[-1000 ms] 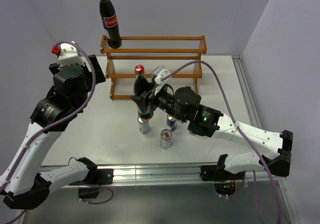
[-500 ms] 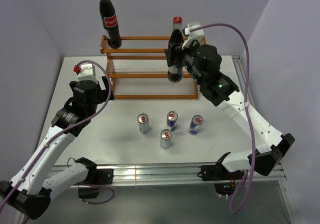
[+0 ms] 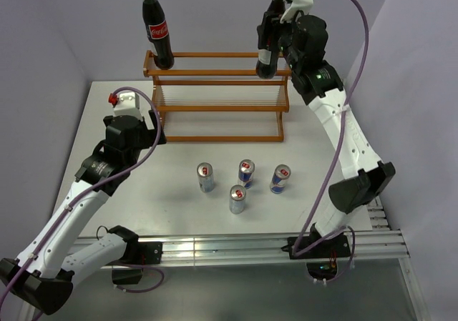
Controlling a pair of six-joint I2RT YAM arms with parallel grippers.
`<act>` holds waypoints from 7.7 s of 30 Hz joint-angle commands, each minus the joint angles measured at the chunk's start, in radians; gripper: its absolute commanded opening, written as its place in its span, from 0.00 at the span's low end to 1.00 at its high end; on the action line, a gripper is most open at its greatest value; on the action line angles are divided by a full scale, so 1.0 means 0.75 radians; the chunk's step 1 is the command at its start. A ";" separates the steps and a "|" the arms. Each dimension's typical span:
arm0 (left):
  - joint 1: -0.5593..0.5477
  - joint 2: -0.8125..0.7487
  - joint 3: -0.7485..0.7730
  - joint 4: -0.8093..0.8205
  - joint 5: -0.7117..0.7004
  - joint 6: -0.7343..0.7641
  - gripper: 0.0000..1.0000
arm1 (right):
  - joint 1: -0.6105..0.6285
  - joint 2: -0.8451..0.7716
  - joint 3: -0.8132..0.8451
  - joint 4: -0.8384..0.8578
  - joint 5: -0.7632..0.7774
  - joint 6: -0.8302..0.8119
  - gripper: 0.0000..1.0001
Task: Place and organize the beverage onto the shelf
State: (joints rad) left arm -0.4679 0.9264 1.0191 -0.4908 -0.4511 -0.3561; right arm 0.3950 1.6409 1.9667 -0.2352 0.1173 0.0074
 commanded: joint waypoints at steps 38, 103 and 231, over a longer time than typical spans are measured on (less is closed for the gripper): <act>0.008 0.006 -0.009 0.076 0.094 0.015 1.00 | -0.308 0.264 0.266 0.387 -0.248 0.029 0.00; 0.010 -0.016 -0.003 0.051 -0.002 0.017 0.99 | -0.308 -0.334 -0.206 -0.111 -0.403 0.225 1.00; -1.201 0.076 -0.406 1.358 -0.202 0.700 0.08 | 1.150 -0.310 0.029 -1.294 0.390 0.508 0.26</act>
State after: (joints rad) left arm -1.3624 1.0195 0.7055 0.4377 -0.5972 0.2115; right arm 1.2457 1.4857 2.0369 -1.3312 0.4831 0.4255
